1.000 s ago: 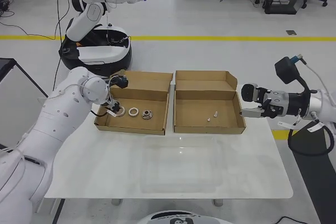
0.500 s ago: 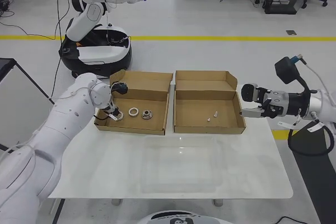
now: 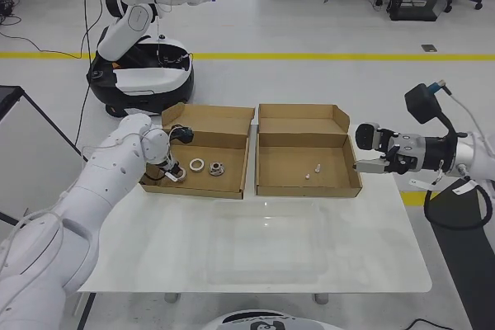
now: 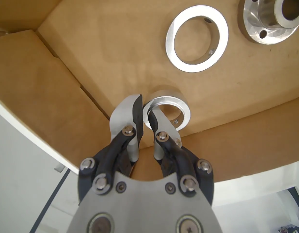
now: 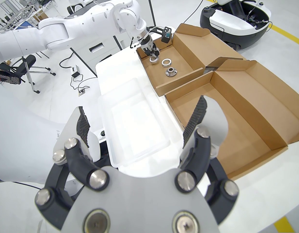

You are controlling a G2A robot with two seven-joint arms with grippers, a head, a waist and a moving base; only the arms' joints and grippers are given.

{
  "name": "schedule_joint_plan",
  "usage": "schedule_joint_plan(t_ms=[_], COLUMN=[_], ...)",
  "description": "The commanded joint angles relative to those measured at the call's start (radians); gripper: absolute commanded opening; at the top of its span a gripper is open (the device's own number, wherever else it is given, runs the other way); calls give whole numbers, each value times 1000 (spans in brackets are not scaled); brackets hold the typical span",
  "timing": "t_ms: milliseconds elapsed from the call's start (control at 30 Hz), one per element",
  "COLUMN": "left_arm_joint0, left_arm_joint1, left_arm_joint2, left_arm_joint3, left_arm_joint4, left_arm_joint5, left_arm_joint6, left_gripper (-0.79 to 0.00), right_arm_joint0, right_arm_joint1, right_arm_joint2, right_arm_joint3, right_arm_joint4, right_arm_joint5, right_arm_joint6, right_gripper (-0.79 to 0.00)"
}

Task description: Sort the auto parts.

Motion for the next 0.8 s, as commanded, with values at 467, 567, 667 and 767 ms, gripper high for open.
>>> schedule_joint_plan(t_ms=[467,567,667,767], left_arm_joint0=[0,9,26,21], left_arm_joint1=[-6,4,19,40], left_arm_joint2=[-32,-49,-80,-131], left_arm_joint3=[16,3,-26,-78], left_arm_joint4=[-20,-16,-1,-37], left_arm_joint5=[-28,-36,-55,-92], left_arm_joint6=[36,43,152,129], left_gripper=[0,0,0,0], right_arm_joint0=[0,0,0,0], right_arm_joint1=[0,0,0,0], right_arm_joint2=[0,0,0,0], right_arm_joint3=[0,0,0,0], right_arm_joint4=[0,0,0,0], right_arm_joint5=[0,0,0,0], right_arm_joint6=[0,0,0,0], right_gripper=[0,0,0,0])
